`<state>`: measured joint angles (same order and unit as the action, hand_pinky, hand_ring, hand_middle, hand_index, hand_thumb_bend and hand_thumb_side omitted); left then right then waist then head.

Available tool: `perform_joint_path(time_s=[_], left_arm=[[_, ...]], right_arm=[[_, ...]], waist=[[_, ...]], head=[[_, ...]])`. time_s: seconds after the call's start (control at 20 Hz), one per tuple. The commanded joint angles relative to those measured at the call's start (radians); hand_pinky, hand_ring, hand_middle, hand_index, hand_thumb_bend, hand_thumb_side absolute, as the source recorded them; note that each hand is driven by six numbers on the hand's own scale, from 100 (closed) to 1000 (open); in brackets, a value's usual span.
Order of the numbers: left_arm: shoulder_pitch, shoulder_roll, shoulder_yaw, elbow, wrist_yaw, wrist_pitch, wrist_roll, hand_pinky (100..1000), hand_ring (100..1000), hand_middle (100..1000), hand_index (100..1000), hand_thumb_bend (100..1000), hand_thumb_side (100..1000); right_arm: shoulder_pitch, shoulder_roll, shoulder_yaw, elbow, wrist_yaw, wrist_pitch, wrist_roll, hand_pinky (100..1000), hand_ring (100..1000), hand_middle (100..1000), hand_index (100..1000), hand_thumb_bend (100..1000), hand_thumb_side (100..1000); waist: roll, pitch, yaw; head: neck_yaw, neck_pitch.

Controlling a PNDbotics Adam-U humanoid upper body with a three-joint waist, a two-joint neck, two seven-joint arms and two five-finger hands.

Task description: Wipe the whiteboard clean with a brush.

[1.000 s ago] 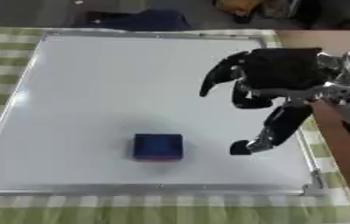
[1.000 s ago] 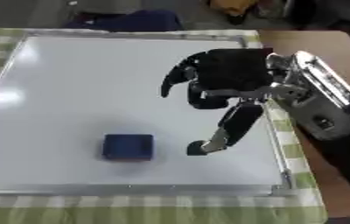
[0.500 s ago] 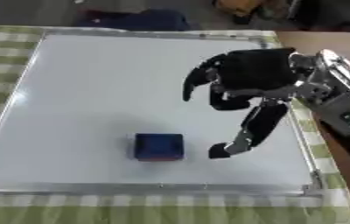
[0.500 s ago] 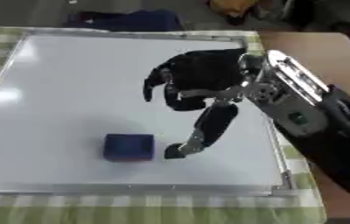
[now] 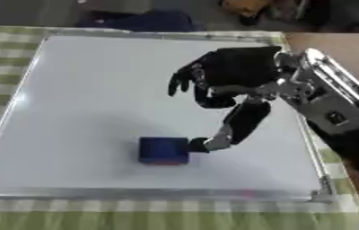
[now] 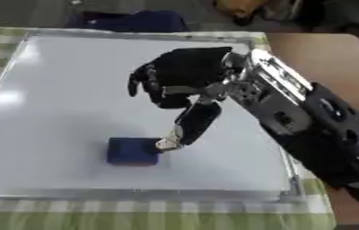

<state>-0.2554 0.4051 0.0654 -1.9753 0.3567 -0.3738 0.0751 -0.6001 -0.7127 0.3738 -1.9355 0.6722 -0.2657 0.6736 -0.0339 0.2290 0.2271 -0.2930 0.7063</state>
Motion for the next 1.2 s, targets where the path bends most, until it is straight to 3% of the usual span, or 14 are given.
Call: perform_joint_path(time_s=[0.05,0.15,0.25,0.9,1.2], left_arm=[[-0.013,0.015,0.000,-0.022,0.006,0.004,-0.002,539,646,605,561,182,967],[-0.015,0.014,-0.001,-0.023,0.007,0.006,-0.003,539,646,604,561,182,967],[-0.018,0.012,-0.001,-0.024,0.008,0.008,-0.004,538,646,604,561,182,967],[-0.033,0.005,-0.002,-0.025,0.013,0.012,-0.008,538,645,603,560,181,968],[-0.036,0.003,-0.002,-0.025,0.013,0.014,-0.009,539,645,602,560,185,966]], right_arm=[[-0.026,-0.001,0.003,0.023,0.034,-0.003,-0.004,635,705,795,100,411,781],[-0.032,0.006,0.009,0.046,0.048,-0.006,-0.005,643,746,796,100,415,778],[-0.039,0.014,0.014,0.070,0.063,-0.008,-0.007,686,849,793,100,418,776],[-0.066,0.066,0.039,0.194,0.119,-0.020,-0.009,743,904,780,100,438,761],[-0.067,0.087,0.048,0.205,0.149,-0.007,-0.049,747,900,610,100,477,741]], waist=[[0.001,-0.012,0.005],[0.000,-0.010,0.009],[-0.002,-0.007,0.014],[-0.005,0.009,0.036],[-0.008,0.010,0.034]], head=[[-0.006,-0.008],[-0.010,-0.012],[-0.013,-0.014],[-0.020,-0.026],[-0.018,-0.026]])
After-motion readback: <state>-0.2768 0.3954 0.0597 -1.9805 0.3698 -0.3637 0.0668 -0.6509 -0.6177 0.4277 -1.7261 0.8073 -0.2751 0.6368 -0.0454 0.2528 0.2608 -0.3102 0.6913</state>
